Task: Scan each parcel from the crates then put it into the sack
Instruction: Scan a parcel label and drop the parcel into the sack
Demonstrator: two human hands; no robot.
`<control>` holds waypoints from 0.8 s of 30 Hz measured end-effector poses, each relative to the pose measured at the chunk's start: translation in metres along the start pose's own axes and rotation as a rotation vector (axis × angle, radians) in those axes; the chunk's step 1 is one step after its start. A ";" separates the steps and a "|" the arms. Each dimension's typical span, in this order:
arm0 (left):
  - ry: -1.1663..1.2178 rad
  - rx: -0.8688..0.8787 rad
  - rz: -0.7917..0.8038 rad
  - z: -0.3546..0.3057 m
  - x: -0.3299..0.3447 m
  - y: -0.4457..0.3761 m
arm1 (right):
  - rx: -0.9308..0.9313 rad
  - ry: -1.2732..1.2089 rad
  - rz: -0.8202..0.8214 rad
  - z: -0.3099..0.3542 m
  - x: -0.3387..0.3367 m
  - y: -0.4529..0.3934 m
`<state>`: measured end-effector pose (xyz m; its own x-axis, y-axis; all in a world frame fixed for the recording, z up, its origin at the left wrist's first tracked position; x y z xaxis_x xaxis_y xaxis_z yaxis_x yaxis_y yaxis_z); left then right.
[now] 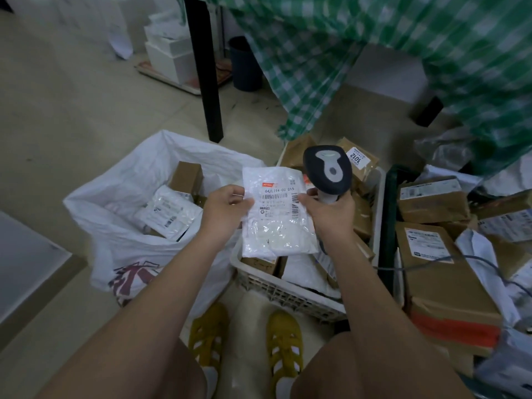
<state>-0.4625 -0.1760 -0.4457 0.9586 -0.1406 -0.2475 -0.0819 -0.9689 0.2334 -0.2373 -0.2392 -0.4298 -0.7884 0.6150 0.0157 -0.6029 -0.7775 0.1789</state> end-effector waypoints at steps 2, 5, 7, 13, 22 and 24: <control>-0.020 0.016 -0.042 0.001 -0.005 -0.003 | -0.059 0.031 -0.001 0.004 0.000 0.001; 0.029 -0.019 -0.083 0.010 -0.013 -0.012 | -0.140 0.118 -0.015 0.018 -0.005 0.009; 0.074 -0.049 -0.091 0.016 -0.017 -0.016 | -0.114 0.138 0.021 0.019 -0.009 0.013; 0.147 -0.084 -0.107 0.024 -0.017 -0.020 | -0.001 0.263 0.284 0.005 0.004 0.035; 0.174 -0.095 -0.138 0.028 -0.017 -0.024 | -0.002 0.247 0.333 0.011 0.012 0.048; 0.173 -0.095 -0.138 0.028 -0.018 -0.024 | 0.003 0.235 0.329 0.012 0.011 0.048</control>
<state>-0.4852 -0.1559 -0.4736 0.9921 0.0362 -0.1203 0.0708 -0.9520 0.2979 -0.2738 -0.2681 -0.4095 -0.9460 0.2860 -0.1523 -0.3134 -0.9273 0.2048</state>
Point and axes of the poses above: each hand's wrist, its own y-axis away from the middle knuckle, its own x-axis out of the palm, z = x × y, the point moved 10 cm from there along -y, towards the middle knuckle, and after that the axes turned 6 degrees about -y, right-handed, at the moved point
